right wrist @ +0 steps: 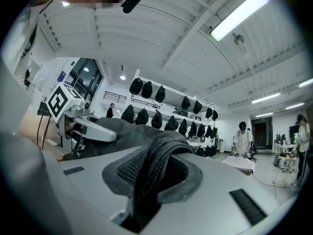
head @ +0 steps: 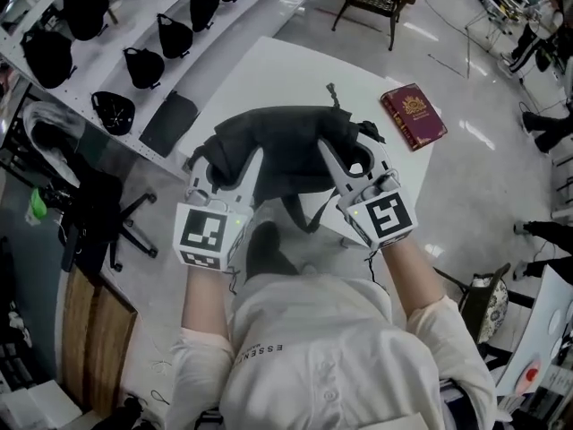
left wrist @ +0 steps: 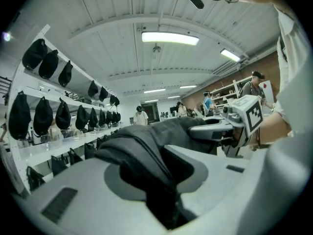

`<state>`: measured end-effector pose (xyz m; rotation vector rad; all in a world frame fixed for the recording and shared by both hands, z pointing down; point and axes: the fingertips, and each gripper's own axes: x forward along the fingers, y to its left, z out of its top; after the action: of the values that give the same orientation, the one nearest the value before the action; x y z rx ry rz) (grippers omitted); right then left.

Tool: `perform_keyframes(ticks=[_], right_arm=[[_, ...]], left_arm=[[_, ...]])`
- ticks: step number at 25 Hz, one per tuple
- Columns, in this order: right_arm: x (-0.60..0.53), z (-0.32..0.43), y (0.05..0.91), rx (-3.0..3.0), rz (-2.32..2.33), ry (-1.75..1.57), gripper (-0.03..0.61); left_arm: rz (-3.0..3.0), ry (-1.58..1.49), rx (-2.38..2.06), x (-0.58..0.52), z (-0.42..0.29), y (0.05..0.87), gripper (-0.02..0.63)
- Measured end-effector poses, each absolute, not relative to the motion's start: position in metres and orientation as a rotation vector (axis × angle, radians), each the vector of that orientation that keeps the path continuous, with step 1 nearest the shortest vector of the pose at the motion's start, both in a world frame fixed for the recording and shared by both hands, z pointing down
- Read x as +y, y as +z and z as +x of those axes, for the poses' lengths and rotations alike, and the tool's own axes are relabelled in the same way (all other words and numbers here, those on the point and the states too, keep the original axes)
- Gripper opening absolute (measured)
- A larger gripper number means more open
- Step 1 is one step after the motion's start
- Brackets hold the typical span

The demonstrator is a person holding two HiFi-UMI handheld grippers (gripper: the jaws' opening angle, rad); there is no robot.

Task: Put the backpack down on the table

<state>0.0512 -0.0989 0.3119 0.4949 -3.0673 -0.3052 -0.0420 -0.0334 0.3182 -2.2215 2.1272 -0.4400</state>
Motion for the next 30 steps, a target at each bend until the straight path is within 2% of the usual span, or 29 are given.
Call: perform_keyframes(ticks=[20,30], right_arm=[[-0.289,-0.024,0.284,-2.864,1.119,-0.298,0.086],[-0.364,-0.054,0.300,-2.741,1.269,-0.306,0.087]], left_arm=[[-2.560,-0.379,1.529,-0.266,-0.136,0.290,0.110],[-2.643,-0.307,1.361,-0.353,-0.169,0.312,0.110]])
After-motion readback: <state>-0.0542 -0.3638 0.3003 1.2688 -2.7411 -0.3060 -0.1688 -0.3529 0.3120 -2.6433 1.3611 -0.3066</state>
